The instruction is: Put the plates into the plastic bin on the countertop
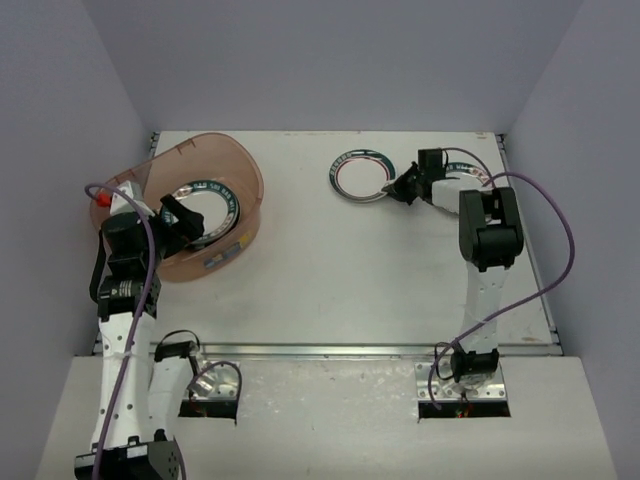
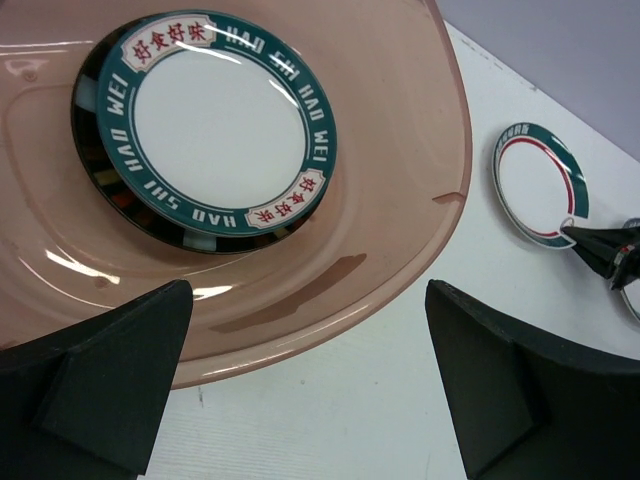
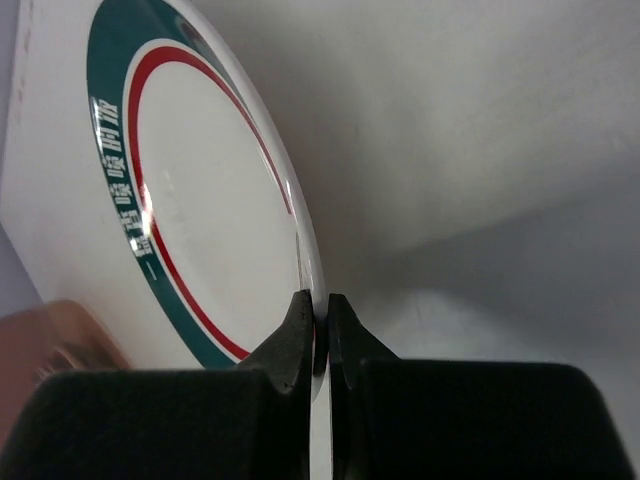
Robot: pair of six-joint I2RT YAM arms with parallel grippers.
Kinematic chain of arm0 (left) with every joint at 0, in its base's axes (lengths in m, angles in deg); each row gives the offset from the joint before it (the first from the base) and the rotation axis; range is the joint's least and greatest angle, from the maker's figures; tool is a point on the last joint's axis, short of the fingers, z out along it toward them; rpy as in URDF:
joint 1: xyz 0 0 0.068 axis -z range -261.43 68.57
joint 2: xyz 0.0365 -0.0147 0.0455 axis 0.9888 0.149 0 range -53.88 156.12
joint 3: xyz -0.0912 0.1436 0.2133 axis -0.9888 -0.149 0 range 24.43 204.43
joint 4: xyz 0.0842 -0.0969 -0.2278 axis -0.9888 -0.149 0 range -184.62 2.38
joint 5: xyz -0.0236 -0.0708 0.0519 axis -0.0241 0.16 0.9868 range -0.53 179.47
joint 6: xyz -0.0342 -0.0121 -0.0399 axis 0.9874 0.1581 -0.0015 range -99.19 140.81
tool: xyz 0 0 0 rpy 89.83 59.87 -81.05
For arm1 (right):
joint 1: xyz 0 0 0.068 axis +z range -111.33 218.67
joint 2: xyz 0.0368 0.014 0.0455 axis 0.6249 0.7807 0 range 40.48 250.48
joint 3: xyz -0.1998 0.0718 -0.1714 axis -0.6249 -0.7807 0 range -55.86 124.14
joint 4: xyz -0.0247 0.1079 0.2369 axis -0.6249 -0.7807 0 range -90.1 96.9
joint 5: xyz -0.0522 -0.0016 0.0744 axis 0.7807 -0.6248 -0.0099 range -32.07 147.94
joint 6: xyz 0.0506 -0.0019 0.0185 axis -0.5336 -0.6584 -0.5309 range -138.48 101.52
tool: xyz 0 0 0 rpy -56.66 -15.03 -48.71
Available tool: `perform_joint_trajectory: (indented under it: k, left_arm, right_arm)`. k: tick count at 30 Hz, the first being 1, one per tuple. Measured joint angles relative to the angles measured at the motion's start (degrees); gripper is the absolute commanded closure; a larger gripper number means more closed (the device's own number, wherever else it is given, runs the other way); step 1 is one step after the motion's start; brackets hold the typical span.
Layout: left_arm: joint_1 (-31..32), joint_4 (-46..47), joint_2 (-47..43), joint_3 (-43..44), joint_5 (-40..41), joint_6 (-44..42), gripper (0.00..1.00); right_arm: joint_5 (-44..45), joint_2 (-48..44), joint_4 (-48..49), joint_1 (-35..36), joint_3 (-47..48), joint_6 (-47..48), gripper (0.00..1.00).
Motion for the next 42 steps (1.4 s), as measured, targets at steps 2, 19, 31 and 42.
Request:
perform_joint_trajectory:
  k: [2,19,31,42]
  left_arm:
    - [0.52,0.06,1.72,0.42,-2.14,-0.37,0.00]
    - [29.67,5.48,22.26,11.07,-13.81,1.34,0.52]
    - [31.96,8.63,22.83,12.44,-16.63,3.58,1.00]
    - [-5.09,1.82,21.07,14.32,-1.00,12.23,1.00]
  right_arm:
    - [0.98,-6.91,-4.30,1.15,-3.59,5.92,1.00]
    - [-33.44,-46.49,-14.07,11.10,-21.35,28.89,1.00]
    - [-41.24,-46.60,-7.69,8.72,-22.23,23.85,0.01]
    - [-30.14,-53.54,-8.79,-2.39,-33.27,23.12,0.01]
